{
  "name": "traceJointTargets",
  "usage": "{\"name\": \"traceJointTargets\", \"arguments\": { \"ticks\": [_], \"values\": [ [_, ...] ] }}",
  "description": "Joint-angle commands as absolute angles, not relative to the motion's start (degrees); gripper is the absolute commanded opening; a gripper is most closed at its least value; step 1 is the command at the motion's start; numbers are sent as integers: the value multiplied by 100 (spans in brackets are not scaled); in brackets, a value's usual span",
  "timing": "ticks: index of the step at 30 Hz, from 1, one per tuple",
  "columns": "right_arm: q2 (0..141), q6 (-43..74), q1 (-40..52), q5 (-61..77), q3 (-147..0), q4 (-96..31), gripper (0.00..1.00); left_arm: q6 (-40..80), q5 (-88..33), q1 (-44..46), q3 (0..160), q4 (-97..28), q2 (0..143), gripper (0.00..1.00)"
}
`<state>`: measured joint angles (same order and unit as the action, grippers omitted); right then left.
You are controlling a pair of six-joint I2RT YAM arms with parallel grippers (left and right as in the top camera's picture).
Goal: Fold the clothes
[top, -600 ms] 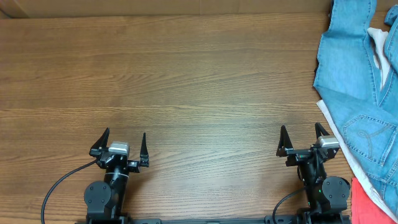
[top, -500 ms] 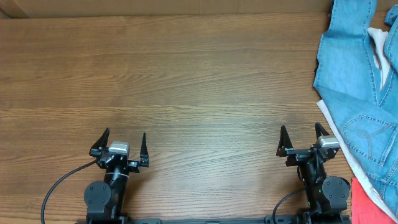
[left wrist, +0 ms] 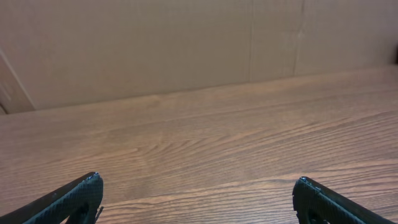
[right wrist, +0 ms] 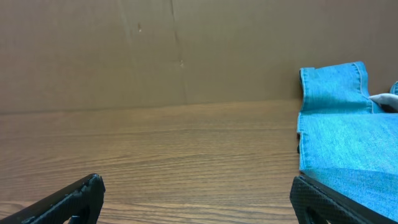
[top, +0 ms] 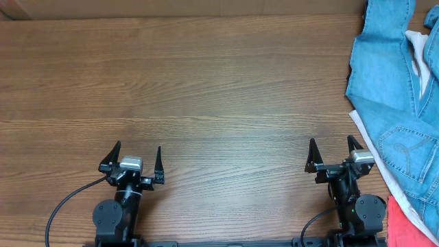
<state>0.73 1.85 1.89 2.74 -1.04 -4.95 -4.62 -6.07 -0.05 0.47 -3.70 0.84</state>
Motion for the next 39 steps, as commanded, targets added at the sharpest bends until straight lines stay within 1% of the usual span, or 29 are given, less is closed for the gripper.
{"name": "traceJointTargets", "arguments": {
  "ticks": [1,30,35,39],
  "values": [
    [23,167,174,287,-47,-458,100,-408,-709,-40,27,-370,38,100],
    [23,174,174,314,-47,-454,100,-405,-733,-38,27,-366,38,100],
    [23,781,180,327,-47,-458,100,-353,-735,-38,27,-362,38,100],
    [23,1144,180,333,-60,-469,100,228,-735,-40,47,-381,38,100]
  ]
}}
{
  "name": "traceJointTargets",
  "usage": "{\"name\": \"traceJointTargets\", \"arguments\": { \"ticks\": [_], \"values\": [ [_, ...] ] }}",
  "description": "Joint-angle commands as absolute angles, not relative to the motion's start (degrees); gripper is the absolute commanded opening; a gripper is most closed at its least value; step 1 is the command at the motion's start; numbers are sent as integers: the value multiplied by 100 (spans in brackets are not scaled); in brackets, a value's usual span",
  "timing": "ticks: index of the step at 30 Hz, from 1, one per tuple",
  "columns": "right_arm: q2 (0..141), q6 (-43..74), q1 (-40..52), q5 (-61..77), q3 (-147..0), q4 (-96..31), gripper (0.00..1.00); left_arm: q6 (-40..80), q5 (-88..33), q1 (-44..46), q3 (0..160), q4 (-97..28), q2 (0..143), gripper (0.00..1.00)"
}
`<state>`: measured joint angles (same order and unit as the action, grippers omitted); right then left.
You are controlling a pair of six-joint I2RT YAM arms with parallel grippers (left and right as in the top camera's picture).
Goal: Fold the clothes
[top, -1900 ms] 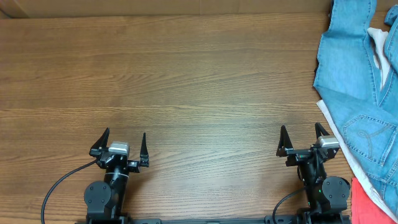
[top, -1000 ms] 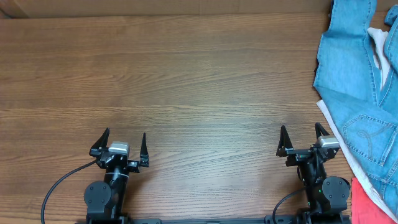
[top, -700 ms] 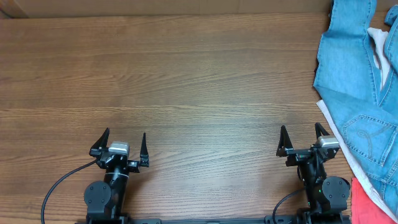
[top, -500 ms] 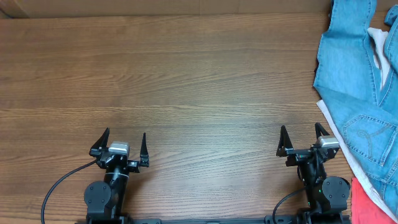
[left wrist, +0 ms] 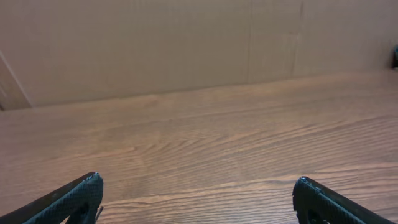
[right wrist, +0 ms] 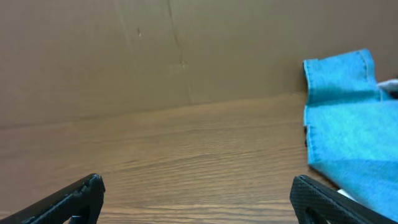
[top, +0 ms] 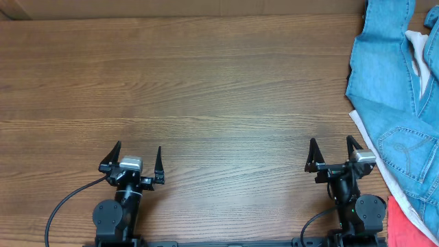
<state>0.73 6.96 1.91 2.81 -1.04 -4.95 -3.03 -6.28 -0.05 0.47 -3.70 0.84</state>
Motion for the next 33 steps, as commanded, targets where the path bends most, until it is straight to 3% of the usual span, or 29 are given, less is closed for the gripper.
{"name": "traceJointTargets", "arguments": {
  "ticks": [1,12,18,26,33],
  "values": [
    [27,1216,180,333,-106,-558,100,360,-735,-40,93,-434,38,100],
    [541,1225,180,150,-1435,-1730,100,451,-709,-40,1509,-1452,336,100],
    [1525,1221,180,-128,-2718,-2510,100,403,-709,-40,2676,-2115,1402,100],
    [3844,1203,12,-248,-4600,-3629,100,252,-709,-40,4333,-3426,3291,100],
    [5651,1199,-928,-276,-5927,-4469,100,259,-722,-40,5050,-3959,4108,100]
  ]
}}
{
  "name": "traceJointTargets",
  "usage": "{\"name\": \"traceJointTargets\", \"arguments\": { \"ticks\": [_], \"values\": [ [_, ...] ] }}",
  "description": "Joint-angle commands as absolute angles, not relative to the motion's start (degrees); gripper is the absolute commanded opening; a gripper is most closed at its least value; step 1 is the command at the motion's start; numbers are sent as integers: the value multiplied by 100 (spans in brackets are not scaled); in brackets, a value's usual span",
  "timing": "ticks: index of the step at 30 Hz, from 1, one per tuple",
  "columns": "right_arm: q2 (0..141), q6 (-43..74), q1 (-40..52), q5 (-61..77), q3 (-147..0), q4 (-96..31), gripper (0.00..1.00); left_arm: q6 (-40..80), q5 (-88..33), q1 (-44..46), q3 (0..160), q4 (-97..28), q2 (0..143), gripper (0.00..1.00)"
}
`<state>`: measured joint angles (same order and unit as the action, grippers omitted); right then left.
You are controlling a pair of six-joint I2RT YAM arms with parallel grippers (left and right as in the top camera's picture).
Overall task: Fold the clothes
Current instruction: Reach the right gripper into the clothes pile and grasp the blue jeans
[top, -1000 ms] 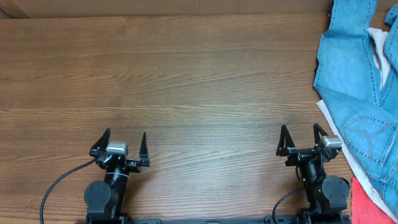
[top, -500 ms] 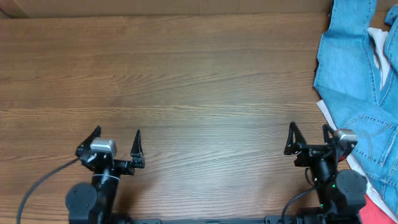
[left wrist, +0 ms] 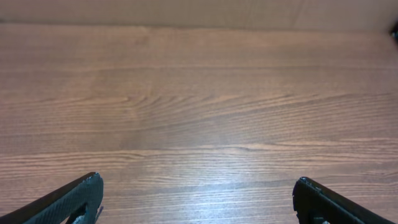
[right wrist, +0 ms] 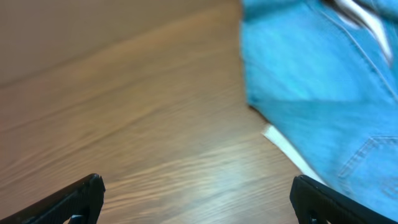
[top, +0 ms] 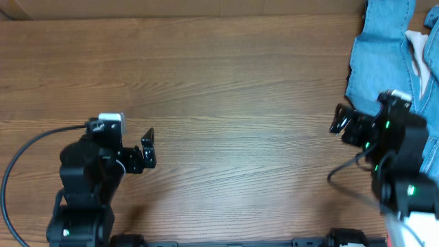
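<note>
A pile of clothes lies at the table's right edge: blue denim (top: 381, 58) with a white garment (top: 420, 42) on it. In the right wrist view the denim (right wrist: 311, 74) fills the upper right, and a white cloth edge (right wrist: 287, 148) sticks out beneath it. My right gripper (right wrist: 196, 184) is open and empty, raised above bare wood just left of the pile. My left gripper (left wrist: 199, 184) is also open and empty, lifted over bare wood at the front left, far from the clothes.
The wooden table (top: 226, 89) runs wide between the two arms. A brown cardboard wall (top: 171, 7) lines the far edge. The left arm's black cable (top: 27, 151) loops at the front left.
Both arms have risen from their low rest at the front edge. The right gripper now tilts down toward the denim's left edge; the left wrist camera now looks down at the table.
At both earlier moments the two grippers sat open and low at the front edge, with the clothes untouched at the right. Now both arms are lifted and moved forward, the right one close to the pile. The clothes lie as before.
</note>
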<state>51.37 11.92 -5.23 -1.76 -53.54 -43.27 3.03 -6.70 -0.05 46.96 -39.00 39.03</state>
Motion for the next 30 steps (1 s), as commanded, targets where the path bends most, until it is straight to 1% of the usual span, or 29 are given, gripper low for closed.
{"name": "traceJointTargets", "arguments": {
  "ticks": [1,3,7,13,17,22,30],
  "values": [
    [5878,1175,-1125,-274,-6097,-4576,100,259,-740,-40,5089,-3959,4154,100],
    [6283,998,-1551,-276,-6366,-4698,100,259,-753,-40,5131,-3959,4189,100],
    [6788,902,-2440,-294,-6499,-4504,100,257,-751,-40,5142,-3957,4189,100],
    [7395,902,-3844,-294,-6499,-3872,100,257,-749,-40,5142,-3957,4189,100],
    [7773,899,-4550,-294,-6499,-3413,100,257,-709,-40,5142,-3959,4189,100],
    [8326,897,-5258,-222,-6499,-2864,100,252,-703,-40,5142,-3966,4189,100],
    [9253,696,-5822,176,-6497,-2418,100,255,-705,-40,5142,-3964,4189,100]
  ]
}}
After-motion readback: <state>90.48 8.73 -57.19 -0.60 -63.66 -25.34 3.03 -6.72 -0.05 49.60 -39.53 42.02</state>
